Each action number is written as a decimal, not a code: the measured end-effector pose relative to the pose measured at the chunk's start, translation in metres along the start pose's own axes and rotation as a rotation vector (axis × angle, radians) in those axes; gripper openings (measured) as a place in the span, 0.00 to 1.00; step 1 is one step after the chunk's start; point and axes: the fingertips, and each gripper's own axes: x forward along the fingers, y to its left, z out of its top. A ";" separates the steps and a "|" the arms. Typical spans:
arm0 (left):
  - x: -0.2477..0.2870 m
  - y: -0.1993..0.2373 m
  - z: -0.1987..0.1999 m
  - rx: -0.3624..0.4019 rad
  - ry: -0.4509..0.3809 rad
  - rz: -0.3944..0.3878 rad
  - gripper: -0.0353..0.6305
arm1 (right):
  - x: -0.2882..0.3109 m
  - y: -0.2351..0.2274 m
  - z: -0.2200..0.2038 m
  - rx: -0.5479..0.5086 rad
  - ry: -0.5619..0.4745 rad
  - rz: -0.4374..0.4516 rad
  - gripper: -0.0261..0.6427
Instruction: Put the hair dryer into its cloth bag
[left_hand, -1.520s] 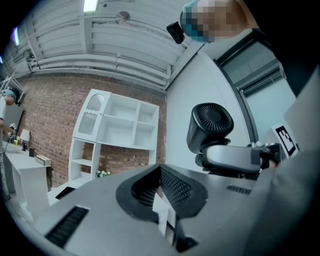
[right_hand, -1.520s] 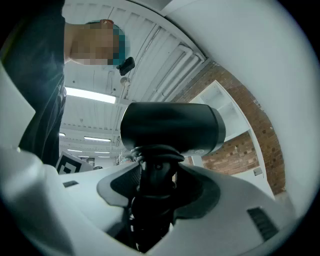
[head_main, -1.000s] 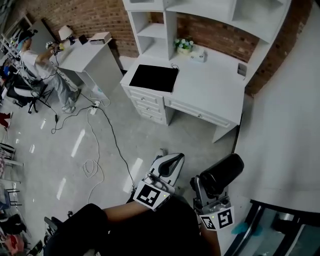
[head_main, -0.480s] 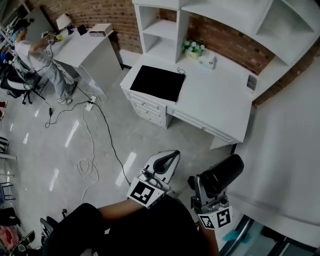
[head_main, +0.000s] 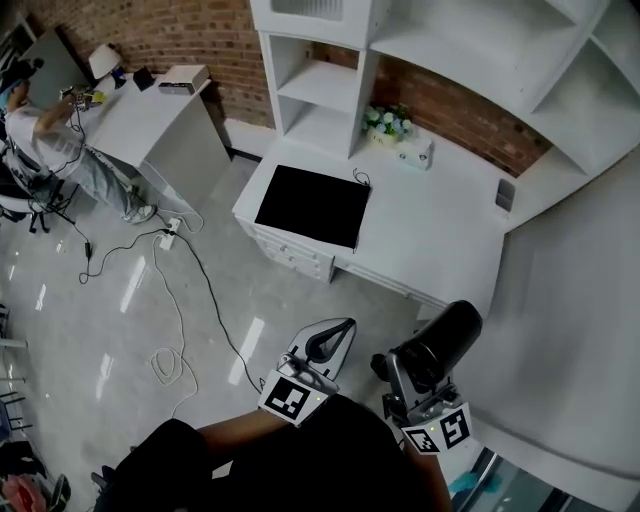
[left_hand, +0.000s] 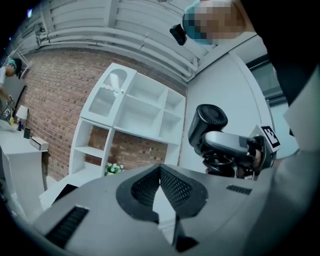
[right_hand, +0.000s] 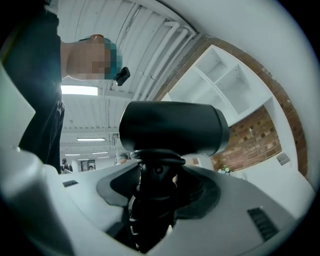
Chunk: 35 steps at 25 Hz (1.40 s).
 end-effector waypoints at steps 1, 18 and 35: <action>0.004 0.009 0.001 -0.001 0.004 0.001 0.08 | 0.009 -0.004 -0.002 0.004 0.004 -0.006 0.39; 0.047 0.093 -0.013 -0.002 0.088 -0.062 0.08 | 0.083 -0.043 -0.009 0.011 0.003 -0.099 0.39; 0.127 0.156 -0.045 0.025 0.158 0.089 0.08 | 0.147 -0.128 -0.026 0.038 0.013 -0.017 0.39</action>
